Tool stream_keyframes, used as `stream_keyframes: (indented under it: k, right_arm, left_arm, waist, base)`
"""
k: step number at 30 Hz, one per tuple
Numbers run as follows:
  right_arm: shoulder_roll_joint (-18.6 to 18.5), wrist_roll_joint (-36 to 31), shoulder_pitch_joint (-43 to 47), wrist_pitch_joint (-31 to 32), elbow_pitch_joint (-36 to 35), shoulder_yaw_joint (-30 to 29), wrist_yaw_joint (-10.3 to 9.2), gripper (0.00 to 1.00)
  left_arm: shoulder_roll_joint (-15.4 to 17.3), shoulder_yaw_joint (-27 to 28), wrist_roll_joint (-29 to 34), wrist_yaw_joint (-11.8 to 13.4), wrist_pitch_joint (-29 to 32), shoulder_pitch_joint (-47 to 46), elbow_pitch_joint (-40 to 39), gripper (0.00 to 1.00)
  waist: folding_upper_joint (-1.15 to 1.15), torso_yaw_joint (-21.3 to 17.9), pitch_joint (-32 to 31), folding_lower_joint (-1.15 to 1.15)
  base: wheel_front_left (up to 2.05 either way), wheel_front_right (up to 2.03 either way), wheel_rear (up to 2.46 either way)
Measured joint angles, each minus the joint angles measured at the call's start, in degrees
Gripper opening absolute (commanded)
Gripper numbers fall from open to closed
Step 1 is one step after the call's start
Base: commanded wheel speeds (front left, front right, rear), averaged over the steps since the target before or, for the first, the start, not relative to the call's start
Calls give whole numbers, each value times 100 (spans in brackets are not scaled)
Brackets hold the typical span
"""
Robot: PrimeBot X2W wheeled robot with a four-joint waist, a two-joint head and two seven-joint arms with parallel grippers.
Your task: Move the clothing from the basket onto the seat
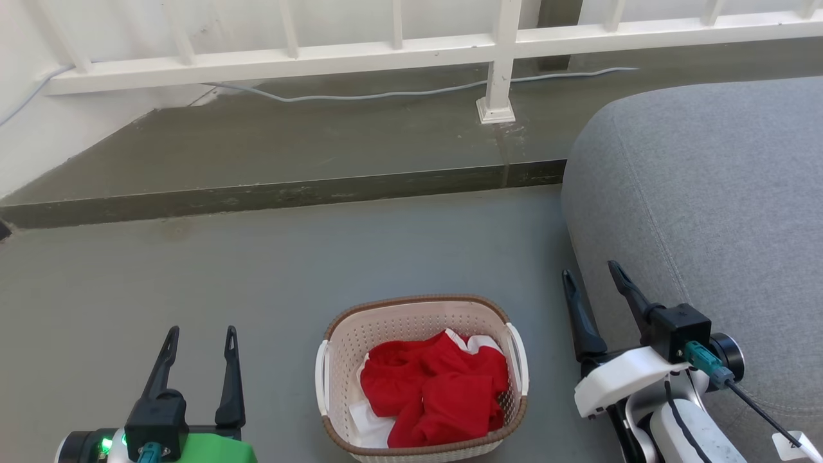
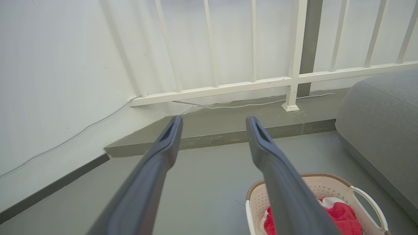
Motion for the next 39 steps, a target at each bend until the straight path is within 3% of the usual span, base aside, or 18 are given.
stream_keyframes:
  k: [16,39]
  right_arm:
    - [16,-10,-81,-1,-200,-154,0,100]
    - [-331,-77,-1334,-11,-842,-1124,-152,100]
  left_arm:
    - [-1,-5,2,-20,0,1,-130,100]
    - [-35,-516,102,-357,120,-1410,822,100]
  waist:
    - [0,-14,367,0]
    - [0,-76,2145,1]
  base:
    - [0,0,0]
    - [0,0,0]
